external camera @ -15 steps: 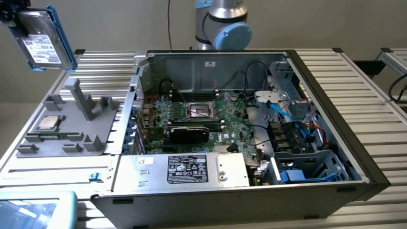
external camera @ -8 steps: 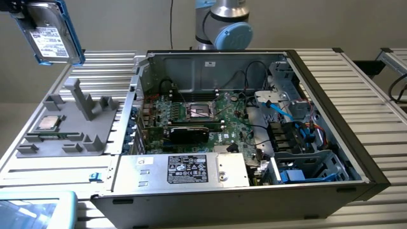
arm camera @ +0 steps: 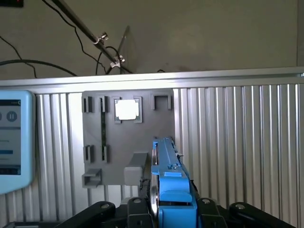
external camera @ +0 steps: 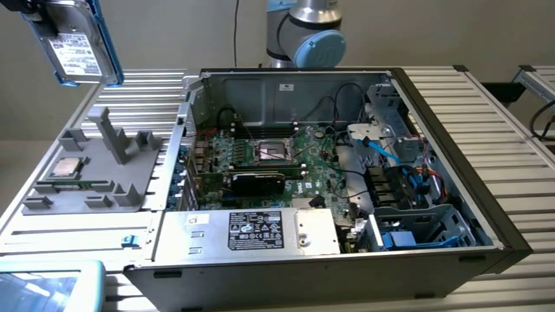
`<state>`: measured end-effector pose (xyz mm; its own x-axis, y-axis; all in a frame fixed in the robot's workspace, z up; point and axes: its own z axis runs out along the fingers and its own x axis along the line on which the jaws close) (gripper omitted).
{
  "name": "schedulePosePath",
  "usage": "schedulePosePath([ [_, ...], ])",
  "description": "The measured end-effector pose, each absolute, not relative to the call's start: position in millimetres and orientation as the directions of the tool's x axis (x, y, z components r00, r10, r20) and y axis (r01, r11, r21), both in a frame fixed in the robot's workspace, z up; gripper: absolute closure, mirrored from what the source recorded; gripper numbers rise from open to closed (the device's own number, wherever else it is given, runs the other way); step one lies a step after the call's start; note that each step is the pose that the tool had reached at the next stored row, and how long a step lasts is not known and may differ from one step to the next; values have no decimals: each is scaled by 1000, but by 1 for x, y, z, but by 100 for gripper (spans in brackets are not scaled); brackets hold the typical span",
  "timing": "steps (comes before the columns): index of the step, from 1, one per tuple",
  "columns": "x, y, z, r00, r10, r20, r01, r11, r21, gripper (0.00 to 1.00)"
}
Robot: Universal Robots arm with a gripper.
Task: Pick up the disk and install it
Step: 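Pick up the disk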
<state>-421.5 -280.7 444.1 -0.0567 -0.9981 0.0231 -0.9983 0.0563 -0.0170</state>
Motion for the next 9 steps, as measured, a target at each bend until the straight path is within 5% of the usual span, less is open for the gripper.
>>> schedulePosePath([
  [9, -394, -292, 456, -57, -998, 23, -998, 56, -17, 63],
])
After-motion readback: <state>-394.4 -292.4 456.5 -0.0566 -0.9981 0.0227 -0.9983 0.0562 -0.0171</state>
